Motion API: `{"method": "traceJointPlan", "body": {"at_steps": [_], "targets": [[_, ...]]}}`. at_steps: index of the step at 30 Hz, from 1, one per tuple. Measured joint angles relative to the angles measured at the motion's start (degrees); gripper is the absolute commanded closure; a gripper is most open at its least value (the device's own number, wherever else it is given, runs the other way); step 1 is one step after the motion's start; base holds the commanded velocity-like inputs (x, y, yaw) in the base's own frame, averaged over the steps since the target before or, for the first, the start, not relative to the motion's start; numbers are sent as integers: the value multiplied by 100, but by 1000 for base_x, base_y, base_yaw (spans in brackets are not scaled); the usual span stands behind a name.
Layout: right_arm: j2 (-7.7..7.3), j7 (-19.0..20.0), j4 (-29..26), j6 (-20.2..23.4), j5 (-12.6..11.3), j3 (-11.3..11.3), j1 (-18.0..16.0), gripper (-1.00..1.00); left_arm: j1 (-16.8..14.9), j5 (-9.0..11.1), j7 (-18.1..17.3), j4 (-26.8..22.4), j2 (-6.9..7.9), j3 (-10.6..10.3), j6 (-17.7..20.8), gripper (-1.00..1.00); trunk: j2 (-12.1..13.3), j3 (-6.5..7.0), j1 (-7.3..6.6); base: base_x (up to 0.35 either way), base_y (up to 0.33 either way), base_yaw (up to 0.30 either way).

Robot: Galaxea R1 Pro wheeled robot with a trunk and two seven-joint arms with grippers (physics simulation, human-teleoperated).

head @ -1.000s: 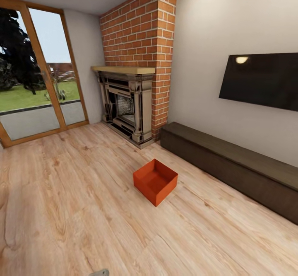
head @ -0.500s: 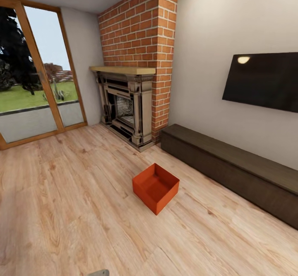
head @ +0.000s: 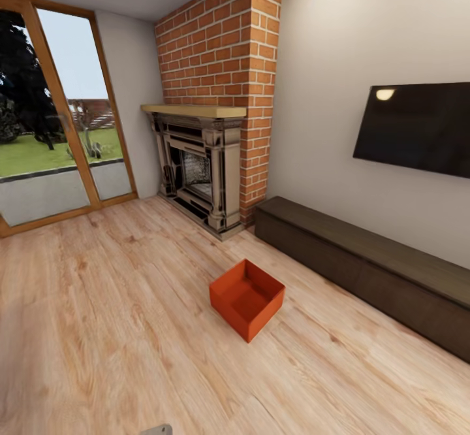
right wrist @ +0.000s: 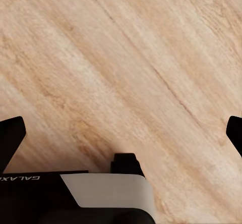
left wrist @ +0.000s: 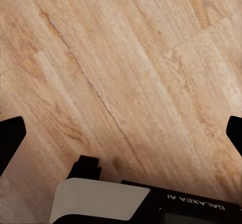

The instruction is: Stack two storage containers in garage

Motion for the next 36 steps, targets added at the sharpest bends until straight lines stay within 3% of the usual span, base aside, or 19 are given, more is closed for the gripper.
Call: {"method": "traceJointPlan", "body": {"at_steps": [11, 27, 36], "targets": [[10, -7, 0, 2, -1, -4, 0, -100, 0, 0, 0, 0, 0, 0, 0, -100, 0, 0, 0, 307, 137, 12], [3, -4, 0, 5, 6, 0, 0, -100, 1, 0, -1, -1, 1, 0, 0, -100, 0, -27, 0, 300, 130, 240], [1, -6, 0, 5, 6, 0, 0, -100, 1, 0, -1, -1, -8, 0, 0, -100, 0, -47, 3, 46, 4, 251]]}}
